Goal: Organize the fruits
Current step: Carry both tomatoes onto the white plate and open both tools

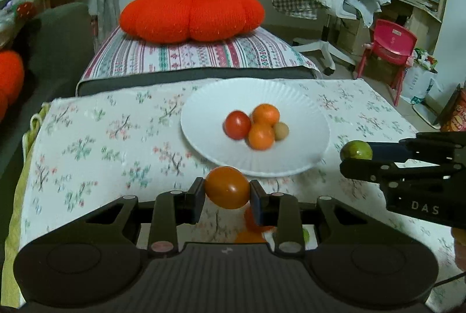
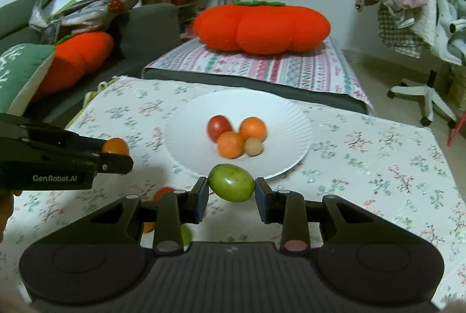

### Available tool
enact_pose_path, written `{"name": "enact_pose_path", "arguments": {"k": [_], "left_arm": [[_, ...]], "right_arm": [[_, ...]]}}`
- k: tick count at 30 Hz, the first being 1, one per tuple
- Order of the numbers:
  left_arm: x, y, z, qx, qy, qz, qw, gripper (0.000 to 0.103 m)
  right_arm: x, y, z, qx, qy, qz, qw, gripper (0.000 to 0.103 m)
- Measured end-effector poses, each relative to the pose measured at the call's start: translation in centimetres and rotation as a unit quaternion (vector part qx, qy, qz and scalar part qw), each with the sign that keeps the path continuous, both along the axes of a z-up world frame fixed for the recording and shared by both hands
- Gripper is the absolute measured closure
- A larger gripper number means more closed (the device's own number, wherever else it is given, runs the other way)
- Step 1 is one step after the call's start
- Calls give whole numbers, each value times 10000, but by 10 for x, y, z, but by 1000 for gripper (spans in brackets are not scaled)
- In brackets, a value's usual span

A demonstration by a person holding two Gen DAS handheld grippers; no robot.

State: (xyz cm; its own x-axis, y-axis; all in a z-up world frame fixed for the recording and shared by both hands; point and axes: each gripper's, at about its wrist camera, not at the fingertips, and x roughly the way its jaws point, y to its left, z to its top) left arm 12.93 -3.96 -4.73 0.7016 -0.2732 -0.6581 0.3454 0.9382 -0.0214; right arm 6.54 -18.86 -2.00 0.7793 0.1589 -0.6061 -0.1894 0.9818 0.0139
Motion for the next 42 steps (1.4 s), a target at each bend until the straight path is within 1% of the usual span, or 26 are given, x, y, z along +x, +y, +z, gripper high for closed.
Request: {"name": "enact_pose_path", "arguments": {"k": [5, 8, 11, 13, 15, 20, 25, 26, 28, 30, 32, 36, 40, 42], "left_arm": [[19, -18, -5, -57, -94, -117, 9999, 93], [27, -32, -6, 20, -249, -233, 9994, 93], [33, -42, -11, 77, -234, -314, 9992, 93], [37, -47, -16, 178, -242, -313, 9991, 93], [40, -49, -19, 233, -262, -334, 9988, 93], [46, -47, -24, 221, -251, -320, 9989, 93], [50, -45, -29, 238, -174, -318, 9991, 91], [50, -44, -30, 291, -192, -312, 9989, 90], [49, -41, -28, 330, -257, -290, 9987, 82], [48, -34, -24, 226, -268, -231, 9991, 69], [47, -26, -21, 143, -231, -138, 9995, 66], [45, -14, -17, 49, -159, -9, 9999, 66], [42, -5, -14, -62, -55, 140, 9999, 65], [40, -3, -13, -25, -52, 187, 9998, 60]], "right_arm": [[18, -3, -4, 38, -92, -65, 9999, 72], [25, -1, -8, -15, -139, -65, 9999, 72], [34, 1, -15, -108, -191, -13, 9998, 72], [40, 1, -21, -154, -125, -21, 9998, 72], [43, -1, -25, -187, -70, -79, 9998, 72], [46, -3, -30, -183, -35, -114, 9998, 71], [45, 0, -30, -181, -61, -139, 9997, 71], [45, 0, -30, -172, -52, -157, 9997, 71], [44, -1, -29, -135, -36, -202, 9997, 70], [42, -3, -27, -108, -29, -246, 9996, 70], [41, -4, -24, -93, -24, -301, 9995, 70], [36, -9, -14, 80, -2, -471, 9989, 70], [28, -14, -3, 268, -40, -574, 9980, 63], [23, -16, 4, 353, -59, -618, 9974, 59]]}}
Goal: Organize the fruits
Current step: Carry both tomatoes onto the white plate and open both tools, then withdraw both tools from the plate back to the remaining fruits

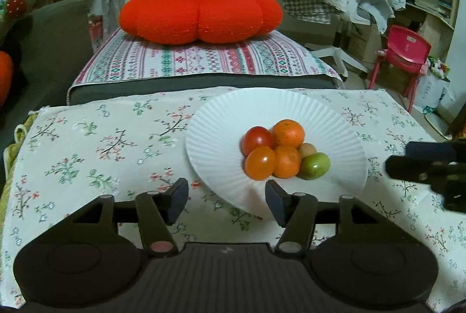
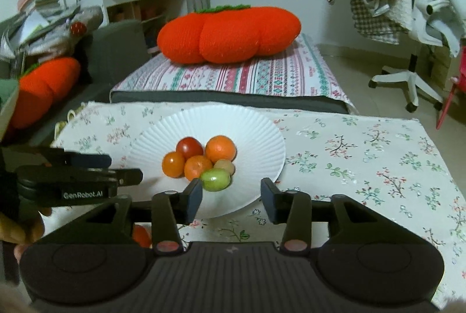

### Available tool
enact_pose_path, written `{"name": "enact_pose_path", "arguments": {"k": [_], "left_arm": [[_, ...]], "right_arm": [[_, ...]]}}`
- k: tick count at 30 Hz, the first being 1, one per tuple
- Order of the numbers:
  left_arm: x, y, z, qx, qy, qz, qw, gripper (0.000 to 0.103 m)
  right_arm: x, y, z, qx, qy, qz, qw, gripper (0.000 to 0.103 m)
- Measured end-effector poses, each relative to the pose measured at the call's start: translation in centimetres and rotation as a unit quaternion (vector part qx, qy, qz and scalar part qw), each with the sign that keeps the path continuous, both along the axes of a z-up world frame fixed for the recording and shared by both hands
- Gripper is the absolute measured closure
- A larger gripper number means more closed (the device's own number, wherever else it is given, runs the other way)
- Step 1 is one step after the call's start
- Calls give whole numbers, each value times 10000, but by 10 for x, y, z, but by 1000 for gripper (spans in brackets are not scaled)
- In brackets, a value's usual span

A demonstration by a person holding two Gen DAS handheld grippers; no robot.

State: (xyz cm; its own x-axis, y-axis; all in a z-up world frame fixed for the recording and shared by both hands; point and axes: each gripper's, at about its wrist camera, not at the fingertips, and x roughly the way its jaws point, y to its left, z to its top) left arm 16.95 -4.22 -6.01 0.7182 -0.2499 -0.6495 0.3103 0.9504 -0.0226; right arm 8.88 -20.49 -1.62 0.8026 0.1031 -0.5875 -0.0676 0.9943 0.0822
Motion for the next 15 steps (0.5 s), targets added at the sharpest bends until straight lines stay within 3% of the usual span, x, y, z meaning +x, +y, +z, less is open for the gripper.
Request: {"name": "enact_pose_path", "arguments": {"k": [5, 9, 15], "left_arm": [[-6, 4, 5, 6, 54, 100, 9999, 55], [-13, 9, 11, -70, 92, 162, 9998, 45], [-26, 21, 26, -54, 10, 189, 9998, 43]], "right_arm": [[-12, -2, 12, 285, -31, 123, 9995, 48], [-20, 1, 15, 263, -6, 188, 9995, 37], [-27, -4, 20, 277, 133, 174, 9994, 28]]}}
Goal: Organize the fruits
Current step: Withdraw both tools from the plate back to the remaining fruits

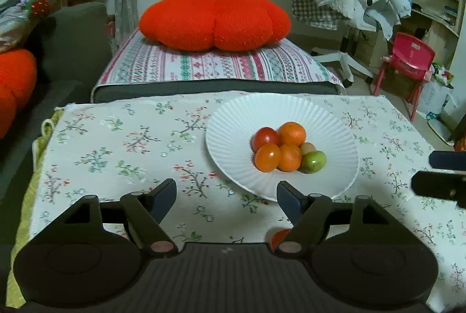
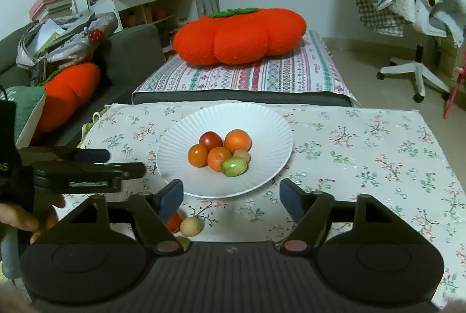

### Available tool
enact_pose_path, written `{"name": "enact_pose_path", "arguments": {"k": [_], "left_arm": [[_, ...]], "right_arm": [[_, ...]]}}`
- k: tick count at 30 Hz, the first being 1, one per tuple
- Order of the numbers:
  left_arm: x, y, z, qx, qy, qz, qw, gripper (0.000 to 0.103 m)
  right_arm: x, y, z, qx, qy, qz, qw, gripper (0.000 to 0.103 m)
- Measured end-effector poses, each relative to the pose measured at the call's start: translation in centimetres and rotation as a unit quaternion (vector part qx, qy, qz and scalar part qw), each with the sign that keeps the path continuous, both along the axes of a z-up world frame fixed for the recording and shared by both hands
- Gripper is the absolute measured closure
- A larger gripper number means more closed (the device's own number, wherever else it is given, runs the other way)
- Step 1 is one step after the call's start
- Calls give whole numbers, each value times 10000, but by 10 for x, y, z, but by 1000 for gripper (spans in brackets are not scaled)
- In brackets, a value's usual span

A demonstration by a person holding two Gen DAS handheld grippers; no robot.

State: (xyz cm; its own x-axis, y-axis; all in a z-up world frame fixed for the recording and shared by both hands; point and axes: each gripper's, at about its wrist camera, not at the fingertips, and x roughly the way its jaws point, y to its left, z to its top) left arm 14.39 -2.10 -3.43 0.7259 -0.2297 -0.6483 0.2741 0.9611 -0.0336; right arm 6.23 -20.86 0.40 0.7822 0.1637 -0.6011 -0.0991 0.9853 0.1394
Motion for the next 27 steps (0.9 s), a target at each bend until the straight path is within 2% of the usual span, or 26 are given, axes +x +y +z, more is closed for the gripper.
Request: {"name": "enact_pose_path", "arguments": {"k": [6, 9, 12, 15, 17, 22, 27], "left_arm": [[-11, 14, 9, -145, 45, 71, 9999, 42], [-18, 14, 8, -169, 144, 20, 9998, 42], [-24, 9, 3, -115, 282, -96, 9995, 42], [-28, 4, -3, -7, 320, -277, 9991, 42], [-31, -3, -12, 165, 394, -573, 9974, 42], [-34, -18, -37, 701, 514, -1081, 9903, 42], [-33, -25, -51, 785, 532, -1256, 9875, 46]], "right_arm": [[-3, -16, 7, 136, -108, -233, 9996, 21], [-3, -18, 3, 349, -84, -112, 9993, 21], [-2, -7, -1, 196, -33, 137, 9997, 21], [-3, 4, -5, 16, 24, 397, 9992, 21], [-3, 9, -8, 10, 83, 563, 9984, 21], [1, 10, -19, 457, 430, 639, 9960, 24], [-1, 18, -27, 405, 584, 688, 9951, 30]]}}
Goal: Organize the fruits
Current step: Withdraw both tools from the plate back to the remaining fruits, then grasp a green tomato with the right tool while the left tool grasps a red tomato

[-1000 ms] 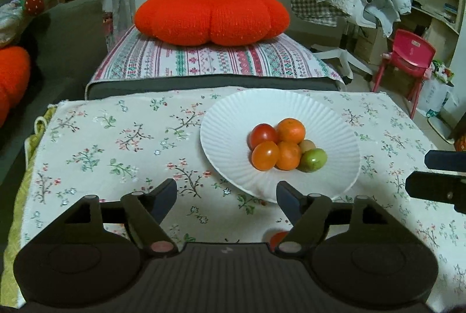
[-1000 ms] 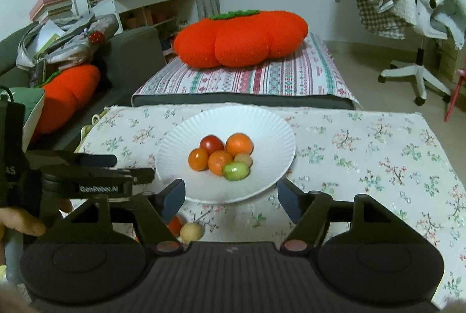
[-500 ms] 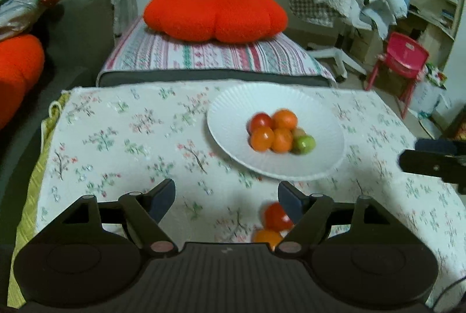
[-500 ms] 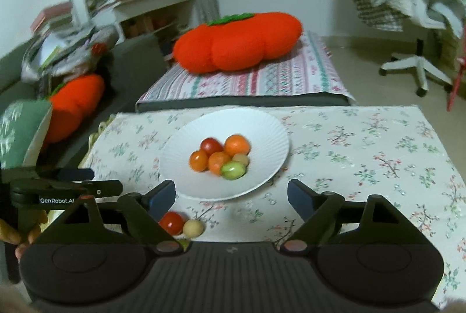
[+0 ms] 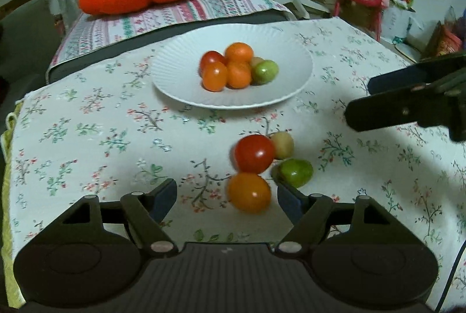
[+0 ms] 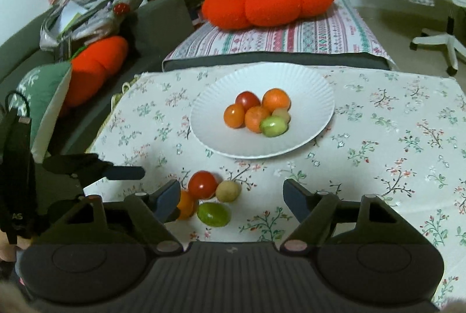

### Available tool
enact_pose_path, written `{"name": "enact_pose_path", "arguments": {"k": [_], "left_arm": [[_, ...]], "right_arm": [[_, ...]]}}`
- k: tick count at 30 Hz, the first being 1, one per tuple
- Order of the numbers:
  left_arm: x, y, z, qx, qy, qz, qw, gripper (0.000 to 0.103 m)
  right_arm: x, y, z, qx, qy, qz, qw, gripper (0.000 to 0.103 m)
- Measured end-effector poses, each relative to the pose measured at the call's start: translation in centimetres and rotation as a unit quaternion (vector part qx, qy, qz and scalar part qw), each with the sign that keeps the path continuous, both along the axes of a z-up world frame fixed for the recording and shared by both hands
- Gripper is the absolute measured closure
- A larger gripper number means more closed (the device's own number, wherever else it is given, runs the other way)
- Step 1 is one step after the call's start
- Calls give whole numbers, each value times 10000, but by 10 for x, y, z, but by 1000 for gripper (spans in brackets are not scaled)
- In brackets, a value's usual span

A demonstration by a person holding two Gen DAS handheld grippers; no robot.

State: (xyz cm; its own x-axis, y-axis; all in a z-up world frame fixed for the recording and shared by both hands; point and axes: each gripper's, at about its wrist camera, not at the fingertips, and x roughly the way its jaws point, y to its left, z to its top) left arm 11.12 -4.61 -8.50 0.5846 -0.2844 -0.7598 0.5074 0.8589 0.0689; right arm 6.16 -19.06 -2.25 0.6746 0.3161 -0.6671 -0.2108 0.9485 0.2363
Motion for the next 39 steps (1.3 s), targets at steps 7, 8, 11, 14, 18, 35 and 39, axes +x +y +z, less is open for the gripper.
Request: {"name": "enact_pose_path", "arguments": {"k": [7, 8, 11, 14, 18, 35, 39], "left_arm": [[8, -12, -16, 42, 57, -267, 9996, 75], [8, -11, -18, 55, 104, -311, 9994, 84], [7, -9, -16, -8, 132, -394, 9991, 91], [4, -5, -12, -1, 146, -424, 9990, 91], [4, 7, -1, 64, 157, -194, 9997, 91], [6, 31, 19, -275, 45, 193, 9994, 91], [5, 31, 21, -306, 6, 193, 9993, 91]], "right_arm": [[0, 3, -3, -222, 55, -1, 9997, 32], [-1, 3, -4, -227, 69, -4, 9997, 32], [1, 4, -6, -250, 113, 16, 9996, 32], [4, 8, -13, -320, 176, 160, 9992, 32], [7, 17, -30, -544, 304, 335, 9975, 33], [9, 61, -56, -1157, 122, 730, 9905, 77], [4, 58, -37, -991, 141, 714, 9924, 78]]}}
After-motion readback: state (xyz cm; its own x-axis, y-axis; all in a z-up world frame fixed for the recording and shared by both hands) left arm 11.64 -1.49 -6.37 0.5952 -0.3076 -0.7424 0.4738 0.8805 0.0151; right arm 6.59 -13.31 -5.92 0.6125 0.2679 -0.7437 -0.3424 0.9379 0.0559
